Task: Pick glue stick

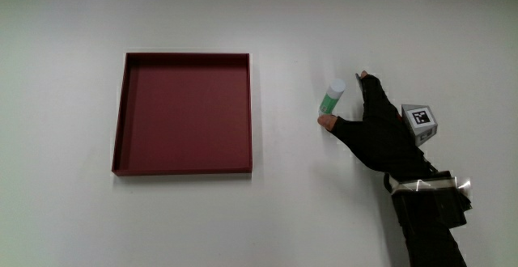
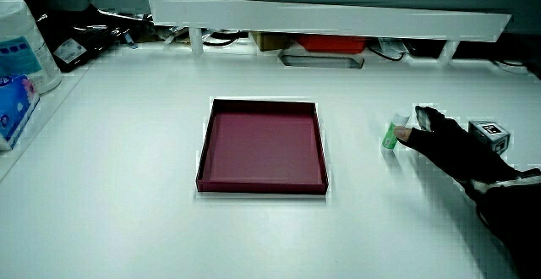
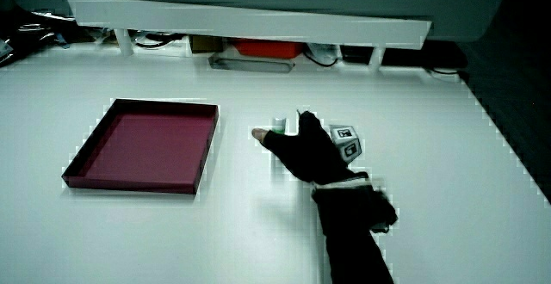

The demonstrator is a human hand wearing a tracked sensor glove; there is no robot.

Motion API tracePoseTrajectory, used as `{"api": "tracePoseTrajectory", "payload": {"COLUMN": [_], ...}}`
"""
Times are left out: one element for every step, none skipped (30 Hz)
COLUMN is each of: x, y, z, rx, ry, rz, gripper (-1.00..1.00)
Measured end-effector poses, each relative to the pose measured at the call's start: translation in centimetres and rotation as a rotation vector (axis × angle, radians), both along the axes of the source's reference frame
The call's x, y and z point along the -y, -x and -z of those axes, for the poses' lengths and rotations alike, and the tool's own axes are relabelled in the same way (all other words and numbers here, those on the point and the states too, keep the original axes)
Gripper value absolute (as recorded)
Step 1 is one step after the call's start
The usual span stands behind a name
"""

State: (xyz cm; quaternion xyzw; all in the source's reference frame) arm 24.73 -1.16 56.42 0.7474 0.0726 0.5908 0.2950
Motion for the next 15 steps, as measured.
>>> {"api": "tracePoseTrajectory", "payload": {"x": [0.0,0.0,0.0,0.1,0.1,0.1,0.1,0.0,0.0,0.0,0.0,-0.1,-0.2,-0.2,-0.2], "y": [0.0,0.0,0.1,0.0,0.1,0.1,0.1,0.2,0.2,0.2,0.1,0.2,0.2,0.1,0.1], "z": [-0.3,-0.5,-0.5,-0.9,-1.0,-1.1,-1.3,-1.2,-1.3,-1.3,-1.5,-1.4,-1.1,-1.5,-1.5], "rx": [0.013,0.012,0.015,0.011,0.021,0.017,0.020,0.023,0.022,0.033,0.023,0.031,0.032,0.033,0.044], "ry": [-0.003,0.003,0.005,0.011,0.010,0.010,0.010,0.012,0.010,0.008,0.006,0.005,0.003,-0.005,-0.006], "rz": [-0.007,-0.009,-0.014,-0.013,-0.016,-0.017,-0.018,-0.017,-0.019,-0.025,-0.026,-0.037,-0.048,-0.052,-0.054], "gripper": [0.00,0.00,0.00,0.00,0.00,0.00,0.00,0.00,0.00,0.00,0.00,0.00,0.00,0.00,0.00]}}
